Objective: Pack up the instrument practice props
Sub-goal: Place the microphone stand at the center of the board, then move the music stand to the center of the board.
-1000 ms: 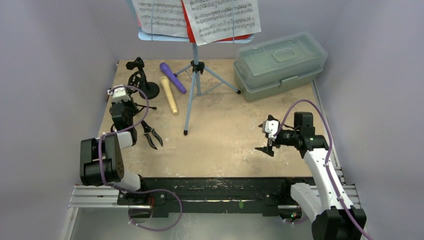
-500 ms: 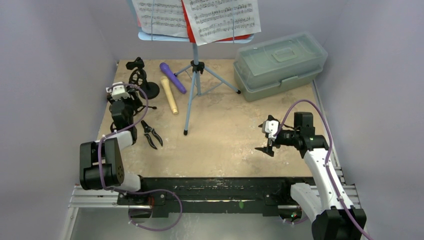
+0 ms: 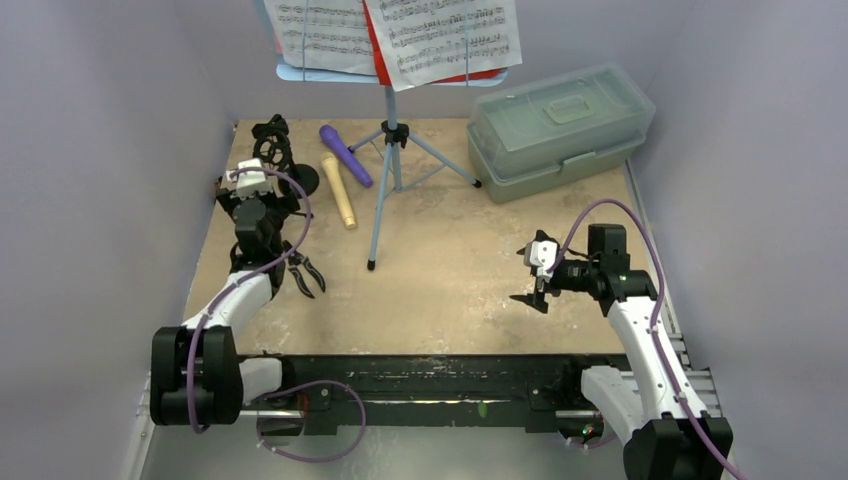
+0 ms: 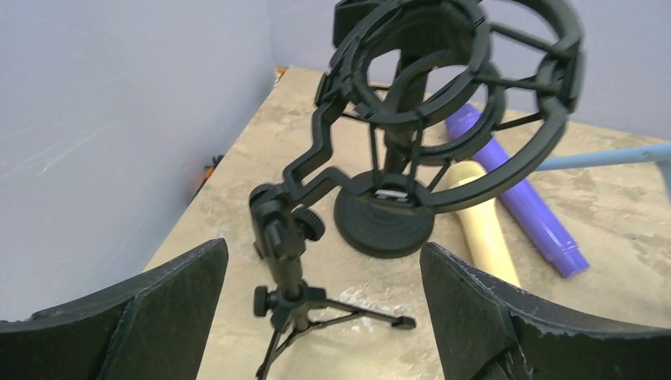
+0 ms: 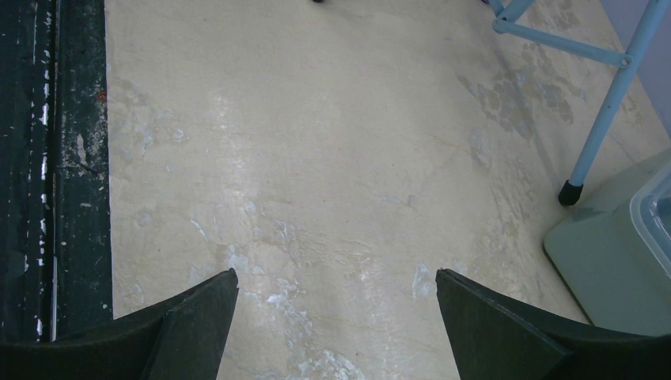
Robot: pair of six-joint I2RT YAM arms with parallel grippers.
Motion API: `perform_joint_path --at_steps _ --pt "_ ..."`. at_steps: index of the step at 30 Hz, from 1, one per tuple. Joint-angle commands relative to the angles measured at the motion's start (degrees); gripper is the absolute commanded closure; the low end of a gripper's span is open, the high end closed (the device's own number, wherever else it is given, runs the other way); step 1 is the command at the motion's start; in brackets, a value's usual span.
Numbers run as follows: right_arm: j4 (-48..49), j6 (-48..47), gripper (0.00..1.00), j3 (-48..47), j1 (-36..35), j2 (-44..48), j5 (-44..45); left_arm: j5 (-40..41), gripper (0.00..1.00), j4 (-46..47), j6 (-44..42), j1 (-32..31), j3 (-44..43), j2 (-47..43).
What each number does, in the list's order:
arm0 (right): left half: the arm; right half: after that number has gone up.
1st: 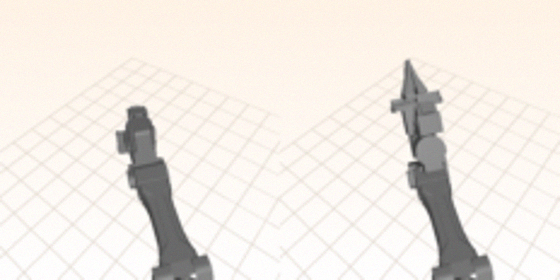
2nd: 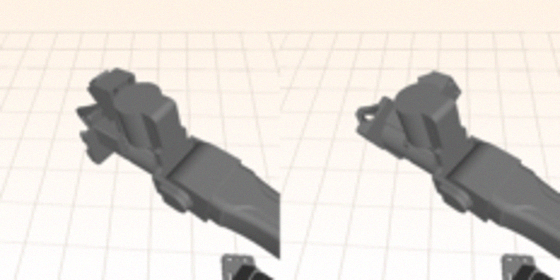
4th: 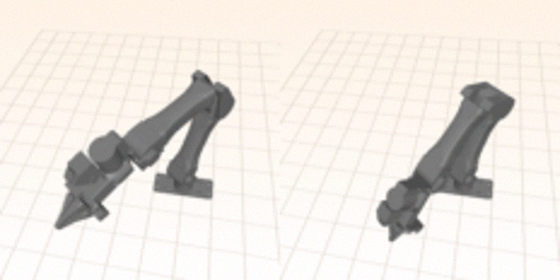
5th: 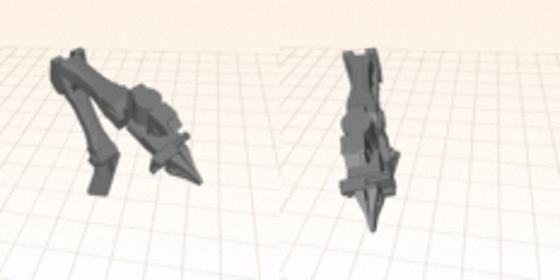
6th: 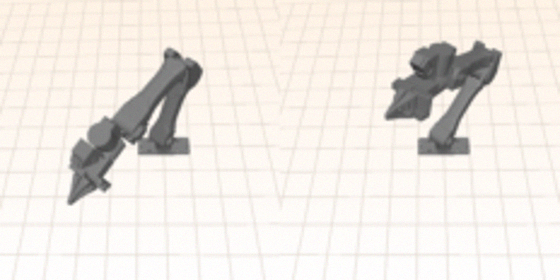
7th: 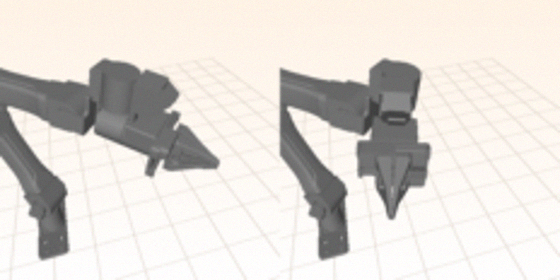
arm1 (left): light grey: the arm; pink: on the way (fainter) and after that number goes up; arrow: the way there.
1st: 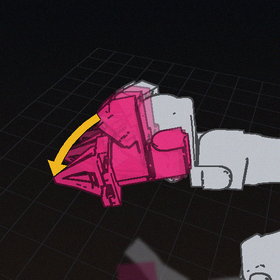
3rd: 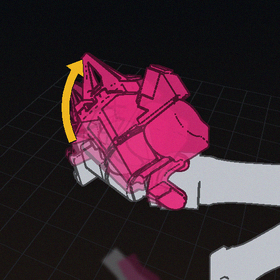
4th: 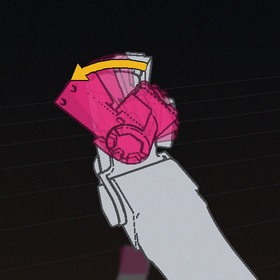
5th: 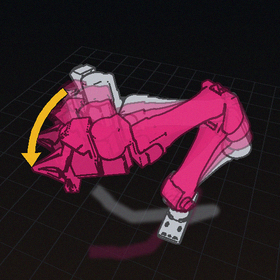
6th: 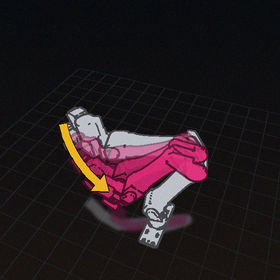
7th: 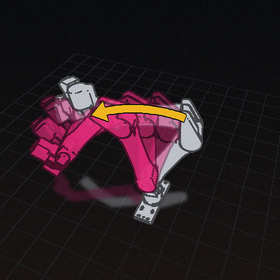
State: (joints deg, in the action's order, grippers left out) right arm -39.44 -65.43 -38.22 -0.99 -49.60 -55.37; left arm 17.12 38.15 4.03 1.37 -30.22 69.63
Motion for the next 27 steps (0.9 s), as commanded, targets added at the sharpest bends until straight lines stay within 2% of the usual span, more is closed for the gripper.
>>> perform_joint_path --at_steps 1,12,19,23,27 --pt "-0.3 -0.9 0.01 -0.4 0.1 0.3 -1.0 4.9 0.09 -8.2 0.7 -0.6 -2.7 -3.7" --pt "-0.6 -1.1 0.01 -0.4 0.2 0.5 -1.2 -7.2 0.09 -22.7 6.5 -0.9 -2.7 -17.0" --pt "-0.7 -1.3 0.01 -0.4 0.2 0.6 -1.2 -15.8 0.09 -28.1 9.2 -0.9 -3.7 -20.2" --pt "-0.7 -1.3 0.01 -0.4 0.2 0.5 -1.3 -24.0 0.08 -27.9 11.0 -0.9 -3.6 -21.3" --pt "-0.7 -1.4 0.01 -0.4 0.1 0.5 -1.4 -34.8 0.11 -23.4 13.7 -0.9 -2.1 -21.1"
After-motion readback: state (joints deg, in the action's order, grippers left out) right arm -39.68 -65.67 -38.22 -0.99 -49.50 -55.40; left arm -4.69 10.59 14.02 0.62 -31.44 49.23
